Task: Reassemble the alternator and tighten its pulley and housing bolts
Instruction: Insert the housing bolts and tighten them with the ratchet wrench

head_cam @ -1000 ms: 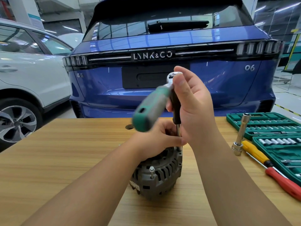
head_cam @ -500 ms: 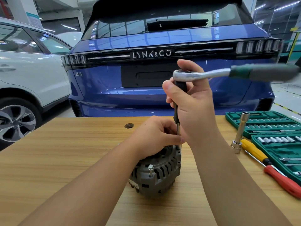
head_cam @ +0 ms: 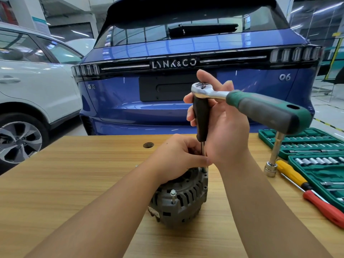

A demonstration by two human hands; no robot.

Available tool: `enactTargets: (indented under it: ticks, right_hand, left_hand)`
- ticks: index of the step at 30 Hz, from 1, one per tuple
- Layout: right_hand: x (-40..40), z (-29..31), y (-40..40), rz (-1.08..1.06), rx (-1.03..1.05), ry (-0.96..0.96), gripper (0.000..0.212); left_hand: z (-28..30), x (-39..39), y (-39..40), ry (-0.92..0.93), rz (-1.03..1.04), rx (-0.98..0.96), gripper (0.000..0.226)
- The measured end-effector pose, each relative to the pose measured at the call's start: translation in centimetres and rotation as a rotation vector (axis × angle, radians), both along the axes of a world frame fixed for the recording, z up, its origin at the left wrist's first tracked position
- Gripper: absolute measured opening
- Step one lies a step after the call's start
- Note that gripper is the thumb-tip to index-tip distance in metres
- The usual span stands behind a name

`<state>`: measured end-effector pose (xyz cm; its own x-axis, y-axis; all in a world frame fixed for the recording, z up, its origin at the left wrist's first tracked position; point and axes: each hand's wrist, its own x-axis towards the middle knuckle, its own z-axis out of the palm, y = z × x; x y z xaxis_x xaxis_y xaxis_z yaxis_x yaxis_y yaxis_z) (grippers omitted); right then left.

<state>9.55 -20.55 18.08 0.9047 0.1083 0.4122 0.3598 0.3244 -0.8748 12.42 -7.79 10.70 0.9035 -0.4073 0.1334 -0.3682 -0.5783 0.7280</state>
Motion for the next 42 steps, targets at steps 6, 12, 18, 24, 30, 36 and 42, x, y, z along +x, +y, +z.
enactTargets:
  ticks: [6,12,18,24,30,36,42]
  right_hand:
    - [0.7,-2.9,0.2,-0.031,0.113,-0.178,0.059]
    - [0.8,-3.1,0.7,-0.413,0.056,-0.215,0.024]
    - [1.3,-3.2,-0.8,-0.119,0.141,-0.128,0.019]
    - [1.6,-4.0,1.0,-0.224,0.032,-0.454,0.043]
    - [1.4,-3.9,0.6,-0.073,0.103,-0.411,0.049]
    - [1.3,-3.2,0.1,0.119,0.159,-0.195,0.038]
    - [1.1,-3.4,0.4,-0.275,0.137,-0.244,0.026]
  left_hand:
    - [0.0,-0.1,0.1,0.001,0.002,-0.026,0.012]
    - [0.1,-0.2,0.0,-0.004,-0.049,-0.008,0.007]
    - [0.1,0.2,-0.1,-0.016,-0.018,0.03,0.008]
    - [-0.1,0.0,0.1,-0.031,-0.047,-0.01,0.004]
    - [-0.1,-0.3,0.0,-0.047,-0.026,-0.037,0.039]
    - [-0.4,0.2,0.0,-0.006,0.008,-0.016,0.016]
    - [-0.1,0.1,-0.1,-0.03,-0.01,0.021,0.009]
